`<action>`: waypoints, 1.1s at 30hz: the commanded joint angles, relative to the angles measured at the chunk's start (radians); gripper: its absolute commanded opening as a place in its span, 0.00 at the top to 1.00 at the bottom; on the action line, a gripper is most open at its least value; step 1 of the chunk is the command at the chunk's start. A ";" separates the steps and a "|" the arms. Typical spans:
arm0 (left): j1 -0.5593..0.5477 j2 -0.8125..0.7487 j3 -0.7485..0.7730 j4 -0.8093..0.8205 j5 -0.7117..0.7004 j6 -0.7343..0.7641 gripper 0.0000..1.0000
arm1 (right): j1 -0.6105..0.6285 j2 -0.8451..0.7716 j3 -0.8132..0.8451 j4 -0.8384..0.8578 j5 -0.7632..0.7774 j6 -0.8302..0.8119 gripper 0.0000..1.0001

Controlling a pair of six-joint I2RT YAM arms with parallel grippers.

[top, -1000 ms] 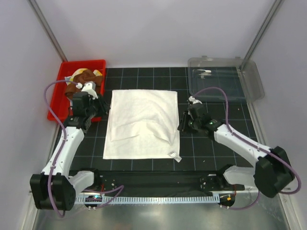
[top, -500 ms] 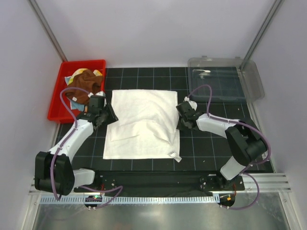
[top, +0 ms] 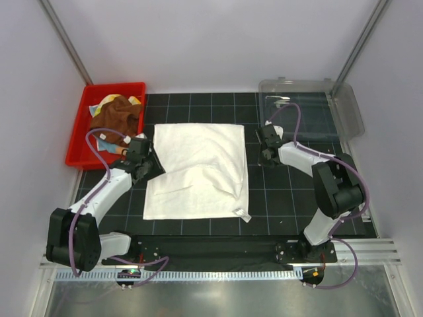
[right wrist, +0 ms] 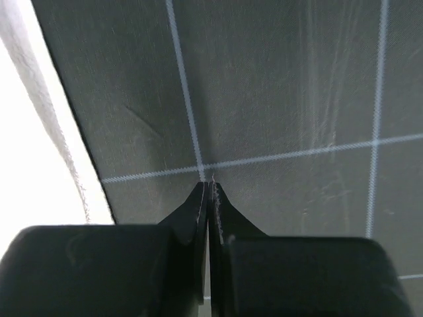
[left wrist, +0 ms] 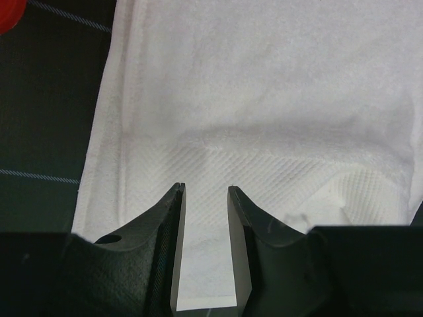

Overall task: Fold and stack the towels
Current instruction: Fold the towel

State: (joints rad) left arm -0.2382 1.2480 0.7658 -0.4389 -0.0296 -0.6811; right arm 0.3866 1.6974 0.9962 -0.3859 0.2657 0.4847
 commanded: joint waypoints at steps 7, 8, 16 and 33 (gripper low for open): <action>-0.004 -0.062 -0.025 -0.081 -0.251 -0.159 0.65 | 0.134 -0.192 -0.030 -0.088 -0.243 0.132 0.84; -0.003 -0.071 -0.029 -0.084 -0.250 -0.159 0.65 | 0.155 -0.193 -0.051 -0.081 -0.243 0.153 0.85; -0.003 -0.087 -0.003 -0.066 -0.080 -0.069 0.64 | 0.316 -0.271 -0.274 0.048 -0.273 0.321 0.90; -0.004 -0.094 -0.103 -0.014 0.074 -0.035 0.58 | 0.169 -0.307 -0.295 -0.054 -0.075 0.201 0.90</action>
State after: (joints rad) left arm -0.2409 1.1522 0.6685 -0.4980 -0.0082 -0.7029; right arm 0.5880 1.4399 0.7033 -0.3729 0.1120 0.7433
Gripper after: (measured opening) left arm 0.418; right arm 0.098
